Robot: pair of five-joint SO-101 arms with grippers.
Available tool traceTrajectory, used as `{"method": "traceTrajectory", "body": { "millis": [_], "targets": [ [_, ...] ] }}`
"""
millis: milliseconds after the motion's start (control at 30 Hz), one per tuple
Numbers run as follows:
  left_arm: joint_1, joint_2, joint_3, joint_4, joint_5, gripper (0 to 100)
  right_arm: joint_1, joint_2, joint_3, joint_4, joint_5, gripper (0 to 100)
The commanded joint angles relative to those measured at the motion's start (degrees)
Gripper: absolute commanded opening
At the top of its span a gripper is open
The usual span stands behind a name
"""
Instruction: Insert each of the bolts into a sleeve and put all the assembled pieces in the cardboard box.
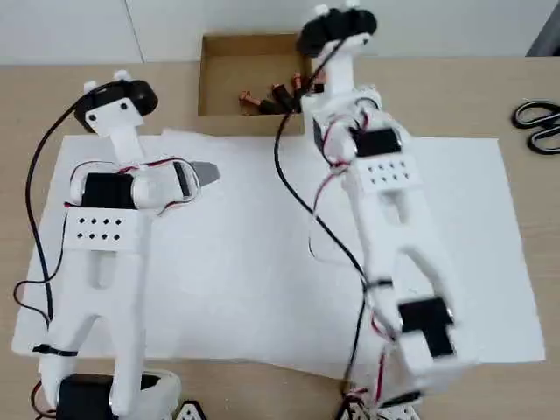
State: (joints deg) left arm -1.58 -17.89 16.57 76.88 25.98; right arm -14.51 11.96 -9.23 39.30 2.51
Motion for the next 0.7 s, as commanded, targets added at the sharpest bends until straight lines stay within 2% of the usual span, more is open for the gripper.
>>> {"method": "traceTrajectory", "body": {
  "millis": [0,333,667],
  "targets": [
    [-0.53,-0.97,-2.68,2.37,-0.44,31,0.4,12.09,-16.53,-0.13,1.05,0.4],
    [-0.18,-0.97,-2.59,3.16,-0.35,31,-2.33,36.53,-46.59,-3.21,1.23,0.4],
    [-0.18,-0.97,-2.42,3.43,-0.35,31,-4.0,53.05,-65.23,-3.3,1.23,0.4]
  ]
}}
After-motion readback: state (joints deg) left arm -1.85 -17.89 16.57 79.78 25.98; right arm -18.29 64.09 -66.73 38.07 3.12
